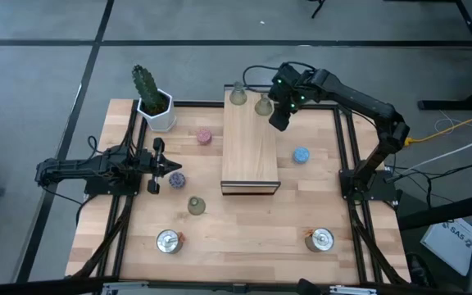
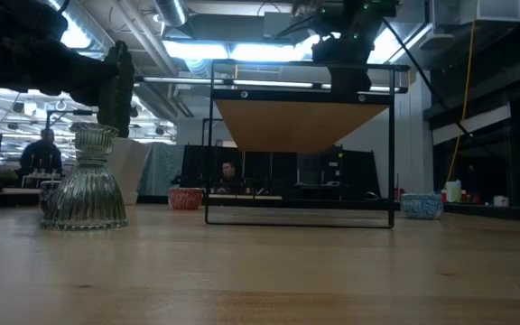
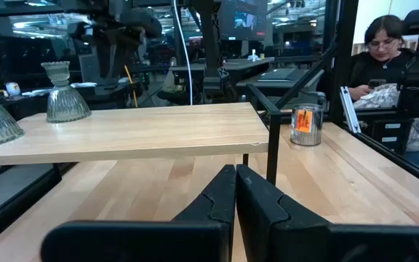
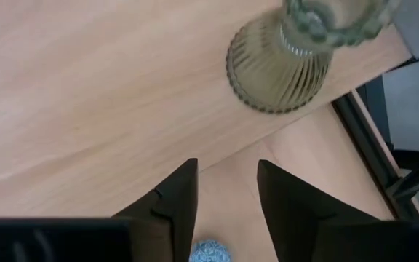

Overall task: Pick & Place candle stick holders
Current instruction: Put the right transparent candle holder on the shelf

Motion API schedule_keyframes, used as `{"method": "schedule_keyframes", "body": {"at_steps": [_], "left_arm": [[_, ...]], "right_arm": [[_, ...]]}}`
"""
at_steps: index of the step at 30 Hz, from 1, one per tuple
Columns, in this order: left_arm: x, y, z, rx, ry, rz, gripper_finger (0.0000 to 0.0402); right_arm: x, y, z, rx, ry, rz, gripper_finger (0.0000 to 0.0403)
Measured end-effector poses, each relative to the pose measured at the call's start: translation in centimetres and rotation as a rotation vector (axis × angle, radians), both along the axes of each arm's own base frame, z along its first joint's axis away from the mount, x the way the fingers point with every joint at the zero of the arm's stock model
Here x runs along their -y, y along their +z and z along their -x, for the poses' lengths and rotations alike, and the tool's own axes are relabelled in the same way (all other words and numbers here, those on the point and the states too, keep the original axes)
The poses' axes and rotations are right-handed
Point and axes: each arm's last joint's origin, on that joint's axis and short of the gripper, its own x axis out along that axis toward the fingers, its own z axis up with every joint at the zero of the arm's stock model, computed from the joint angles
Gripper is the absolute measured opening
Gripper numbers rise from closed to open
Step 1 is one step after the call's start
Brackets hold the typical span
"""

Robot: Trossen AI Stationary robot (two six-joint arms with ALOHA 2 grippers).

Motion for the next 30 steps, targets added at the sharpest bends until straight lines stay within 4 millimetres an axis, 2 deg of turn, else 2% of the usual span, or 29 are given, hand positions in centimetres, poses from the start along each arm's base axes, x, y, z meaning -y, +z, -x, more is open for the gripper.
{"method": "schedule_keyframes", "body": {"at_steps": [15,30], "left_arm": [[0.0,0.0,0.0,0.000,0.000,0.000,0.0006],[0.0,0.0,0.0,0.000,0.000,0.000,0.0006]], "right_arm": [[-0.3,-0.2,-0.6,0.022,0.069,0.038,0.0083],[-1.0,0.0,-1.4,0.069,0.048,0.039,0.0077]]}}
